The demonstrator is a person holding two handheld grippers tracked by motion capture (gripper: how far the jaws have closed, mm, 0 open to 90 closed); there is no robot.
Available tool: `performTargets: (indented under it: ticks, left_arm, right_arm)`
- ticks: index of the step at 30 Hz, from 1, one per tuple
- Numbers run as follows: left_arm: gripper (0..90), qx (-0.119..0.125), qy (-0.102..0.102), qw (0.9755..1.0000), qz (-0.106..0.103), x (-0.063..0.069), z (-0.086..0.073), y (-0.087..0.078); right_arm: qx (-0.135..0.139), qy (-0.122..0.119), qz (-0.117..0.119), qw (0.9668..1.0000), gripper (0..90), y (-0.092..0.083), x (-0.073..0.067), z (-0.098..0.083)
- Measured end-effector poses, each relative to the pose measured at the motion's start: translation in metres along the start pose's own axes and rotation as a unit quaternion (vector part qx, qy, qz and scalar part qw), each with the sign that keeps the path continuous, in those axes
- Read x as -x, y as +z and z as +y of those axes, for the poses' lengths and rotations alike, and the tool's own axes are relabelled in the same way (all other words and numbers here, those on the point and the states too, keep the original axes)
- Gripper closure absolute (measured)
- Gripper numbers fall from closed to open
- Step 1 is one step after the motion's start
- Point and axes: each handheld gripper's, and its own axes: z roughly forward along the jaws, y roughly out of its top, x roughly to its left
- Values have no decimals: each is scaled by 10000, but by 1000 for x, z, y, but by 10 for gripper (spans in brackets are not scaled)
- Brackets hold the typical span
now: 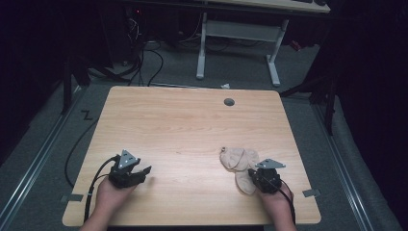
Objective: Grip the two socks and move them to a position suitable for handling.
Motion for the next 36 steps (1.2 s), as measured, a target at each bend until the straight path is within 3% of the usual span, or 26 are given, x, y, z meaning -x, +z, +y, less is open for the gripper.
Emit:
performTargets:
  ticks: [3,11,18,20,23,28,33,34,36]
  left_arm:
    - [456,-15,1,10000,1,0,0,0]
    - [454,-14,-14,10000,-19,1,0,2]
    - [451,-29,-2,10000,-56,3,0,3]
    - [451,-29,-6,10000,-64,3,0,3]
    - [451,-10,-14,10000,-90,4,0,2]
    - [459,45,7,9998,-196,9,3,2]
    - [463,16,226,9995,-224,20,5,3]
    - [468,26,238,9994,-245,21,5,3]
    - [480,42,254,9993,-288,23,6,3]
  right_arm:
    - [42,-161,222,9996,900,5,-14,5]
    - [100,-574,550,9968,899,12,-43,13]
    - [167,-996,1008,9898,895,22,-75,24]
    - [181,-1054,1025,9890,886,20,-80,26]
    - [440,-893,941,9906,864,11,-73,28]
    - [832,-422,546,9941,816,0,-46,31]
    - [759,-171,130,9969,786,3,-25,29]
    - [702,1,14,9975,799,2,-16,25]
    - [655,36,-25,9978,820,3,-12,22]
